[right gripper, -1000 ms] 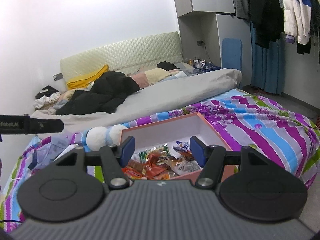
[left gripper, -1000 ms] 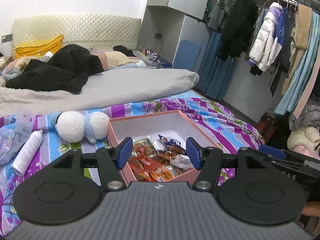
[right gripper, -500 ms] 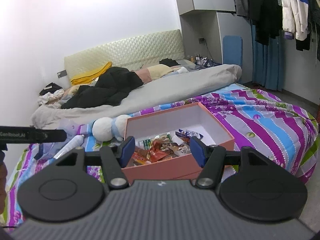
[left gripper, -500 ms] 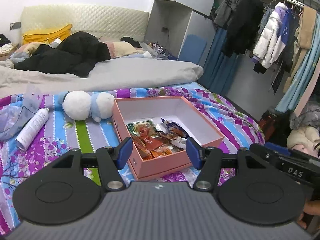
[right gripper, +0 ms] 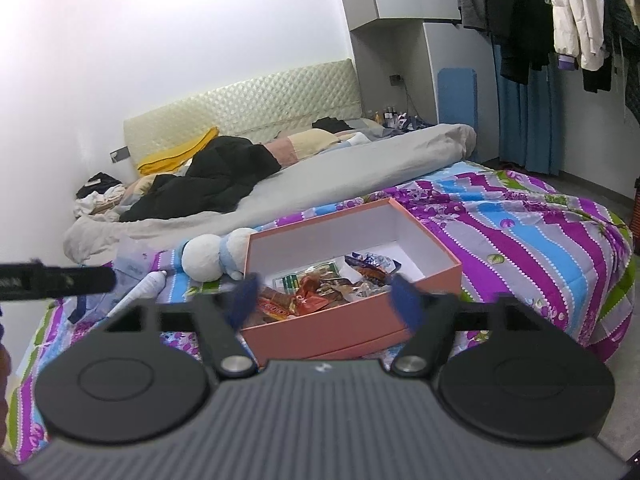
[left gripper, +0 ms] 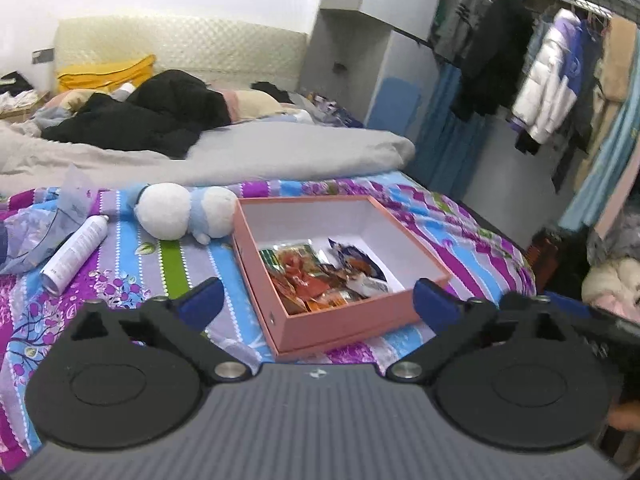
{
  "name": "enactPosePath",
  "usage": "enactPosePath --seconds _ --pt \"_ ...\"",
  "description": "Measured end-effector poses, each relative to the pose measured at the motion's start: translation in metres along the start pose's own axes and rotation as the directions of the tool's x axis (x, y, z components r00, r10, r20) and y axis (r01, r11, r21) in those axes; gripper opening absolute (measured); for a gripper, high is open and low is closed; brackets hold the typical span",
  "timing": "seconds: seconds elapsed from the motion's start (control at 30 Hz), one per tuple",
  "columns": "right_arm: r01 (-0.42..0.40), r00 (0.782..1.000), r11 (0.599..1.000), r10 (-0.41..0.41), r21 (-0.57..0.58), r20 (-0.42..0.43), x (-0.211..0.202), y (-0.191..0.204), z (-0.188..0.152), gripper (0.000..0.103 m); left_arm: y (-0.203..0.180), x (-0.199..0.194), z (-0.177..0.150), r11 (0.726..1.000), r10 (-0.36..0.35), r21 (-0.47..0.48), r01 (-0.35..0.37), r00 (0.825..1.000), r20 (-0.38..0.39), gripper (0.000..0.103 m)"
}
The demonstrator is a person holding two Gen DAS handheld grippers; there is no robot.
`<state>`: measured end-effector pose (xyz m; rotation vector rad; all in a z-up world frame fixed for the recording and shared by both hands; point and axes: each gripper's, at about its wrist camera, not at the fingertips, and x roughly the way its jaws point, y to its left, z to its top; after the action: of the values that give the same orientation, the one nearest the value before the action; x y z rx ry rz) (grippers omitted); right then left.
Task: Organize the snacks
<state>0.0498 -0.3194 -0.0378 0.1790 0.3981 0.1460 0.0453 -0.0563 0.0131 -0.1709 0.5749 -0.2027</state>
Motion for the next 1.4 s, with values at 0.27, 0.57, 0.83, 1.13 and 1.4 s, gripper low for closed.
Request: enactPosePath --seconds 0.27,0.57,0.83,1.13,1.4 --pt "0.017 1.000 1.000 -0.017 -0.015 0.001 -0.001 -0.003 0.000 0.103 0.006 0.004 0.011 0.999 0.031 -0.019 -0.031 0.999 -0.010 0.103" --pt "0.033 0.999 0.999 -0.033 -0.001 0.006 -0.002 -0.007 -0.001 0.103 -0.002 0.004 0.011 0.999 0.050 0.000 -0.050 0.999 -0.011 0.103" --pt "0.026 1.000 1.000 -0.026 0.005 -0.002 -0.001 -0.007 -0.003 0.103 -0.002 0.007 0.011 0.998 0.059 -0.007 -0.059 0.998 -0.020 0.103" --pt "0.029 0.999 0.999 -0.029 0.032 0.013 -0.002 -0.009 -0.001 0.103 -0.005 0.008 0.008 0.999 0.050 0.008 -0.050 0.998 -0.030 0.103" --pt "0.035 0.999 0.999 -0.035 0.036 0.016 -0.003 -0.010 -0.001 0.103 -0.009 0.007 0.005 0.999 0.041 0.022 -0.040 0.998 -0.037 0.103"
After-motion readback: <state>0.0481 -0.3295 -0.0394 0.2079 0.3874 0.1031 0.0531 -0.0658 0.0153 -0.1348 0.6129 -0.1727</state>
